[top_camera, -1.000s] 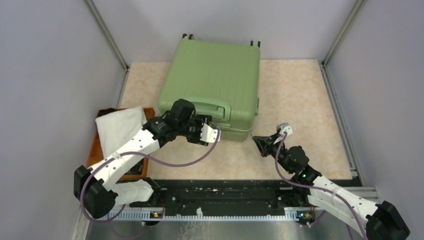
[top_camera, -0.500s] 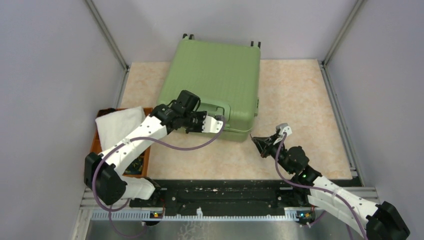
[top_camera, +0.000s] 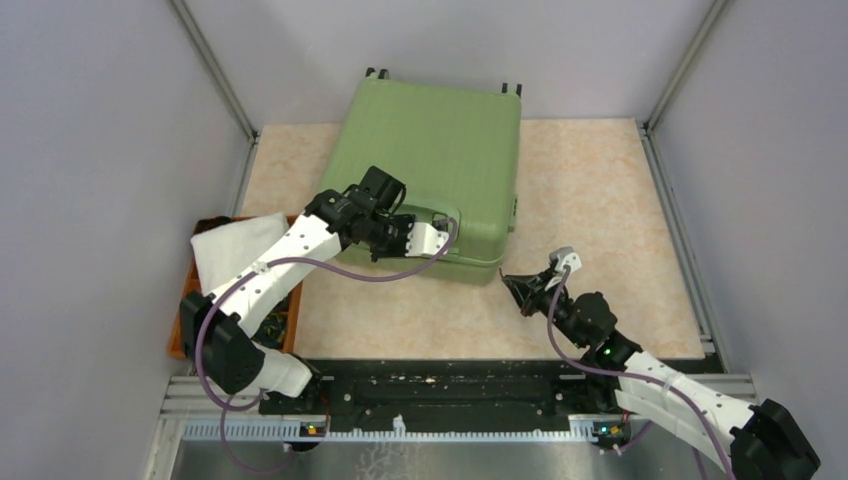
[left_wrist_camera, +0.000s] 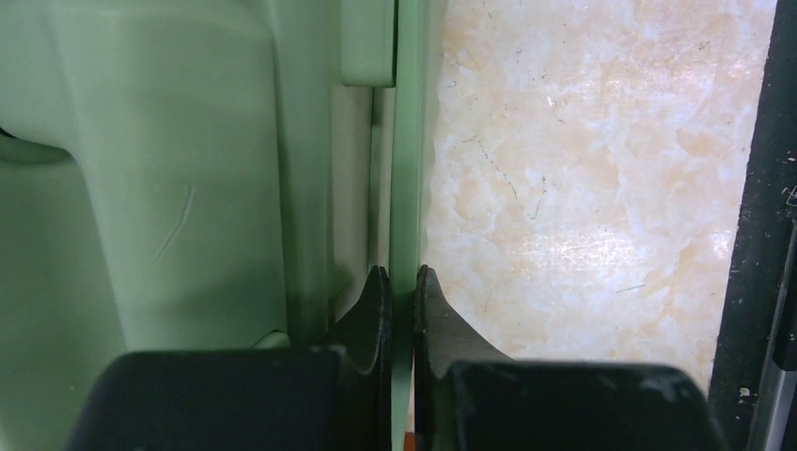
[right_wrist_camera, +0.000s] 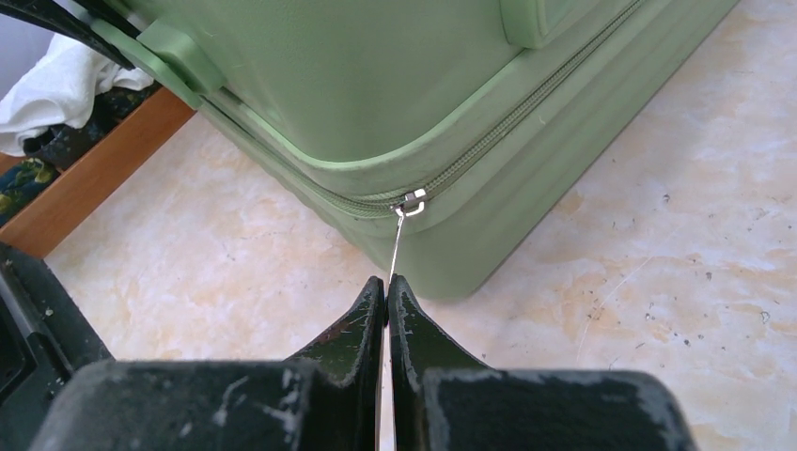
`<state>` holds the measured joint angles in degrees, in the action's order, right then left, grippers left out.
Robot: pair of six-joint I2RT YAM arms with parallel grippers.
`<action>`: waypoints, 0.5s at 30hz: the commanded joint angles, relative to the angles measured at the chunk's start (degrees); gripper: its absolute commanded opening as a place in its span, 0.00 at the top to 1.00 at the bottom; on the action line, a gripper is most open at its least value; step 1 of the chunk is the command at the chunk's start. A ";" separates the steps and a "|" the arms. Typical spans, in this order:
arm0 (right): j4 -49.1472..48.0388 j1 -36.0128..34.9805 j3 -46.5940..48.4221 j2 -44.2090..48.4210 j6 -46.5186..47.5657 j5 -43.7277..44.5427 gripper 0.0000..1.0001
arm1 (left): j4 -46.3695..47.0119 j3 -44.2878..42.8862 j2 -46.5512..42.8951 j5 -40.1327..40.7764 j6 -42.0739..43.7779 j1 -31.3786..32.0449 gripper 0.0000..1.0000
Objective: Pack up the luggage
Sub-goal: Zip the luggage at the center of the board.
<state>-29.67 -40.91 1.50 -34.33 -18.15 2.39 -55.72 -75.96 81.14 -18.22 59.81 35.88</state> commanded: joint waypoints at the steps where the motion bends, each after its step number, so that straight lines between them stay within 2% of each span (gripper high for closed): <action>1: 0.10 -1.48 0.54 -0.41 0.62 -6.05 1.00 | 12.27 -6.15 -5.64 -3.89 -1.82 0.19 1.00; 10: 5.75 -2.28 1.54 5.95 0.29 -6.84 1.00 | 21.16 -3.11 -7.50 1.69 -7.01 0.60 1.00; 15: 1.16 -3.55 1.09 0.94 -0.28 -6.86 1.00 | 22.93 -1.82 -8.75 0.81 -8.87 0.73 1.00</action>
<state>-25.71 -41.47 1.61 -29.76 -17.63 1.72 -52.64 -74.32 79.83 -16.82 55.46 36.73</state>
